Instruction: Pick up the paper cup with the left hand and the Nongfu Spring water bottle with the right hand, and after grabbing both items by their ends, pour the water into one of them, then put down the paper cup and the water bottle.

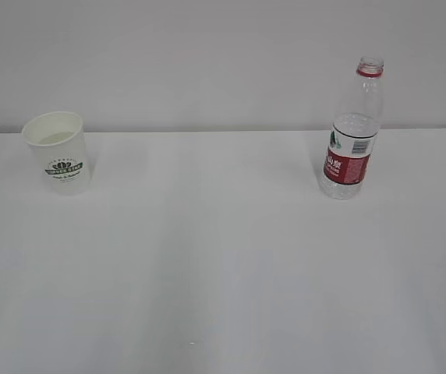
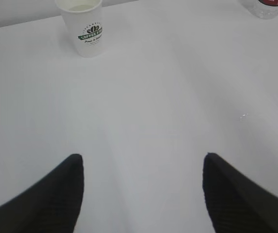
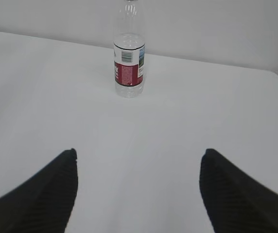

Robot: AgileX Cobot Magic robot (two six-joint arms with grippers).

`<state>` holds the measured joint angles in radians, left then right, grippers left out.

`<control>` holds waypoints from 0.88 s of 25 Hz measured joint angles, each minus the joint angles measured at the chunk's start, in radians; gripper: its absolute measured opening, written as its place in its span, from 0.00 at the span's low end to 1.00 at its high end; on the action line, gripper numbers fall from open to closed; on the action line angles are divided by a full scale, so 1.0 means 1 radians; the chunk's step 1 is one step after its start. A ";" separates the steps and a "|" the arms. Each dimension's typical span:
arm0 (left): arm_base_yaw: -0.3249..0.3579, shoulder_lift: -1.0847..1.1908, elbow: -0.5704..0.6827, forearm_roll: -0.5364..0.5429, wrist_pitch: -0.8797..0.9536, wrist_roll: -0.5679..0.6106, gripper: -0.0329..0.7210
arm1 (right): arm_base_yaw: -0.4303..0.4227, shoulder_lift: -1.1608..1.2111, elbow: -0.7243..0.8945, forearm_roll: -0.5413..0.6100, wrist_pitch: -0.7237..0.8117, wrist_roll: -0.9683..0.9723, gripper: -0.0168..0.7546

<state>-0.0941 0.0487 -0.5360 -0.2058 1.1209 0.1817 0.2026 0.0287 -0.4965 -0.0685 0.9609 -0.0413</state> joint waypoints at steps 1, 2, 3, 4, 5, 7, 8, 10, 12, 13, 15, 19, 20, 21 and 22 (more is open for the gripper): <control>0.000 -0.002 0.000 0.003 0.000 0.000 0.78 | 0.000 -0.003 0.000 0.000 0.000 0.000 0.78; 0.000 -0.002 0.000 0.013 0.000 -0.006 0.77 | 0.000 -0.005 0.000 0.000 0.001 0.000 0.78; 0.000 -0.002 0.000 0.034 0.000 -0.020 0.77 | 0.000 -0.005 0.000 0.000 0.002 0.000 0.78; 0.000 -0.002 0.000 0.058 0.000 -0.033 0.76 | 0.000 -0.005 0.000 0.002 0.002 0.000 0.78; 0.000 -0.002 0.000 0.077 0.000 -0.049 0.76 | 0.000 -0.005 0.000 0.002 0.002 0.000 0.78; 0.000 -0.002 0.002 0.102 0.000 -0.067 0.76 | 0.000 -0.005 0.000 0.003 0.002 0.000 0.78; 0.000 -0.003 0.005 0.109 -0.004 -0.074 0.75 | 0.000 -0.005 0.000 0.003 0.002 0.000 0.78; 0.000 -0.005 0.008 0.113 -0.004 -0.079 0.75 | 0.000 -0.005 0.000 0.003 0.003 0.000 0.78; 0.000 -0.005 0.008 0.115 -0.004 -0.080 0.75 | 0.000 -0.005 0.000 0.006 0.011 0.000 0.78; 0.000 -0.005 0.008 0.115 -0.004 -0.081 0.75 | 0.000 -0.005 -0.004 0.008 0.024 0.000 0.78; 0.000 -0.005 0.008 0.115 -0.004 -0.081 0.75 | 0.000 -0.005 -0.015 0.008 0.063 0.000 0.78; 0.000 -0.005 0.008 0.115 -0.004 -0.081 0.75 | 0.000 -0.005 -0.017 0.004 0.135 0.000 0.78; 0.000 -0.005 0.008 0.115 -0.004 -0.081 0.75 | 0.000 -0.005 -0.017 0.004 0.142 0.000 0.78; 0.000 -0.005 0.008 0.115 -0.004 -0.081 0.75 | 0.000 -0.005 -0.015 0.004 0.149 0.000 0.78; 0.000 -0.005 0.008 0.116 -0.004 -0.081 0.75 | 0.000 -0.005 -0.010 0.004 0.161 0.000 0.78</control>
<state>-0.0941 0.0441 -0.5276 -0.0902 1.1167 0.1003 0.2026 0.0235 -0.5061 -0.0645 1.1216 -0.0413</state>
